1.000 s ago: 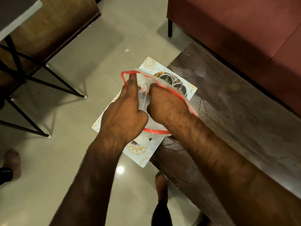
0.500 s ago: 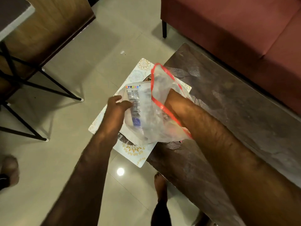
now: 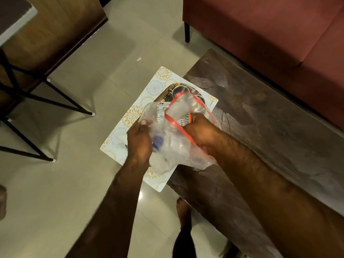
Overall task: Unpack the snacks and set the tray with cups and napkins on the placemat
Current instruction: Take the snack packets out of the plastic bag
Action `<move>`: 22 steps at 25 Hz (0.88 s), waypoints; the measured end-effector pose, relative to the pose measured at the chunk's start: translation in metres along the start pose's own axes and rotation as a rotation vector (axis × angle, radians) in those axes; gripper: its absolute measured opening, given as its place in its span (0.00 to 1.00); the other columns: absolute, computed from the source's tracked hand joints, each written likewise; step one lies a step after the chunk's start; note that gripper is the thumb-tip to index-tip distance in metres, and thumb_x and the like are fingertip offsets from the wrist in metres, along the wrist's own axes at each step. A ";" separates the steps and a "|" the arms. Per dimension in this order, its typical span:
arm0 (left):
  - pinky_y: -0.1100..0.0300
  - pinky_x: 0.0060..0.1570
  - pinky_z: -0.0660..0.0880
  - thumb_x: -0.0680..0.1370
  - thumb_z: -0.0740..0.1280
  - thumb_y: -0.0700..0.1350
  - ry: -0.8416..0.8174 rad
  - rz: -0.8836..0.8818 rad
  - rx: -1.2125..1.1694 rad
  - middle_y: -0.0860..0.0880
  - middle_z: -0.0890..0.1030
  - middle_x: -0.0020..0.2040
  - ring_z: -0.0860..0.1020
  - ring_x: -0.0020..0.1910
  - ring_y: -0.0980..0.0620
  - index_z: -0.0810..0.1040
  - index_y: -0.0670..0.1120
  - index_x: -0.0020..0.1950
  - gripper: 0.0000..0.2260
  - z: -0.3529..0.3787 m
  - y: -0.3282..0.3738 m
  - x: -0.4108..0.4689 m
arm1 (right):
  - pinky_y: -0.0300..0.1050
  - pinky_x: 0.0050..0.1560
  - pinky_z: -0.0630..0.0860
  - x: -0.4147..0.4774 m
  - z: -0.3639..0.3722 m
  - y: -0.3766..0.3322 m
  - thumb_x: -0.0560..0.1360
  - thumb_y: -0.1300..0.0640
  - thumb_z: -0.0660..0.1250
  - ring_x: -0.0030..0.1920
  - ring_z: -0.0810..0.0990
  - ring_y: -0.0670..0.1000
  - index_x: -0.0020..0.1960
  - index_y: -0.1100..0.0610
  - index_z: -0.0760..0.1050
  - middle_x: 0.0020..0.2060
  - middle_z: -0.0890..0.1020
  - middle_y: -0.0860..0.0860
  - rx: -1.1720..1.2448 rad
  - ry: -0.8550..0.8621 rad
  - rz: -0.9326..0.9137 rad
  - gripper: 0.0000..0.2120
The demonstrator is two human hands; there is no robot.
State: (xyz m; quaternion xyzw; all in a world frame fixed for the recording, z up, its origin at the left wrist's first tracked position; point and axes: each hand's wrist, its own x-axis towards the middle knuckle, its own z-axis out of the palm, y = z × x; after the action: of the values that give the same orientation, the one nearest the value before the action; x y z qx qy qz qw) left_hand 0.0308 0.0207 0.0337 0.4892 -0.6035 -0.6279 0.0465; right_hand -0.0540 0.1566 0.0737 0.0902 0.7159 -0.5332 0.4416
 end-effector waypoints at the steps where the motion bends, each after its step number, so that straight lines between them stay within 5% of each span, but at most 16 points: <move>1: 0.52 0.58 0.77 0.86 0.58 0.48 0.059 -0.014 0.016 0.45 0.83 0.55 0.81 0.59 0.43 0.81 0.45 0.56 0.13 -0.003 -0.003 0.004 | 0.54 0.51 0.86 0.000 -0.001 0.002 0.78 0.64 0.73 0.50 0.88 0.56 0.59 0.62 0.81 0.51 0.87 0.58 0.039 -0.003 0.024 0.10; 4: 0.44 0.63 0.77 0.84 0.57 0.45 0.121 -0.074 -0.068 0.35 0.82 0.58 0.79 0.61 0.34 0.78 0.36 0.59 0.16 -0.012 -0.010 0.012 | 0.66 0.60 0.82 -0.009 -0.009 0.004 0.78 0.69 0.72 0.59 0.87 0.61 0.67 0.60 0.79 0.58 0.87 0.58 0.109 -0.068 0.057 0.19; 7: 0.59 0.48 0.82 0.84 0.56 0.43 0.166 -0.123 -0.133 0.41 0.83 0.41 0.79 0.49 0.40 0.78 0.41 0.47 0.13 -0.024 -0.016 0.023 | 0.59 0.59 0.84 -0.028 -0.022 -0.002 0.78 0.74 0.68 0.58 0.88 0.58 0.64 0.59 0.81 0.57 0.88 0.57 0.227 -0.217 0.045 0.18; 9: 0.48 0.57 0.80 0.83 0.58 0.42 0.299 -0.110 0.157 0.39 0.83 0.50 0.80 0.54 0.37 0.80 0.39 0.53 0.12 -0.036 -0.028 0.033 | 0.54 0.53 0.86 -0.038 -0.036 -0.007 0.77 0.74 0.67 0.58 0.87 0.58 0.65 0.60 0.81 0.57 0.88 0.57 0.323 -0.272 -0.005 0.19; 10: 0.43 0.60 0.78 0.82 0.58 0.41 0.375 -0.119 0.306 0.37 0.82 0.55 0.80 0.57 0.35 0.79 0.37 0.58 0.13 -0.041 -0.034 0.035 | 0.54 0.51 0.87 -0.039 -0.045 -0.008 0.77 0.74 0.67 0.57 0.88 0.57 0.66 0.61 0.80 0.58 0.88 0.58 0.359 -0.242 -0.026 0.20; 14: 0.43 0.64 0.75 0.81 0.56 0.40 0.512 -0.171 0.307 0.37 0.79 0.64 0.78 0.63 0.36 0.76 0.39 0.63 0.14 -0.058 -0.048 0.030 | 0.56 0.49 0.87 -0.027 -0.071 -0.005 0.79 0.68 0.69 0.48 0.90 0.52 0.66 0.58 0.80 0.54 0.89 0.54 0.196 0.083 -0.081 0.17; 18: 0.52 0.56 0.77 0.82 0.59 0.42 0.588 -0.307 0.057 0.40 0.78 0.67 0.77 0.66 0.39 0.75 0.40 0.67 0.16 -0.071 -0.047 0.036 | 0.58 0.55 0.84 -0.014 -0.083 0.030 0.78 0.63 0.72 0.52 0.87 0.56 0.64 0.56 0.80 0.55 0.87 0.53 -0.206 0.406 -0.168 0.15; 19: 0.56 0.54 0.76 0.82 0.61 0.44 0.615 -0.352 0.111 0.43 0.78 0.67 0.77 0.67 0.43 0.76 0.41 0.66 0.15 -0.072 -0.043 0.033 | 0.55 0.55 0.83 -0.015 -0.082 0.044 0.77 0.60 0.72 0.53 0.86 0.57 0.60 0.54 0.80 0.53 0.87 0.52 -0.408 0.464 -0.187 0.12; 22: 0.63 0.62 0.71 0.81 0.63 0.46 0.355 -0.287 1.146 0.53 0.78 0.65 0.75 0.67 0.53 0.77 0.46 0.63 0.12 -0.077 -0.045 0.017 | 0.52 0.45 0.78 -0.022 -0.065 0.090 0.77 0.56 0.70 0.51 0.82 0.59 0.54 0.52 0.75 0.51 0.83 0.52 -0.906 0.446 -0.285 0.07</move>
State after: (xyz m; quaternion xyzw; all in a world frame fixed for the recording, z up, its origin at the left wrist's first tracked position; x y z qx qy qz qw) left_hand 0.0975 -0.0328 0.0042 0.6098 -0.7562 -0.1128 -0.2087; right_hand -0.0215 0.2565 0.0309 -0.0967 0.9565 -0.1929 0.1965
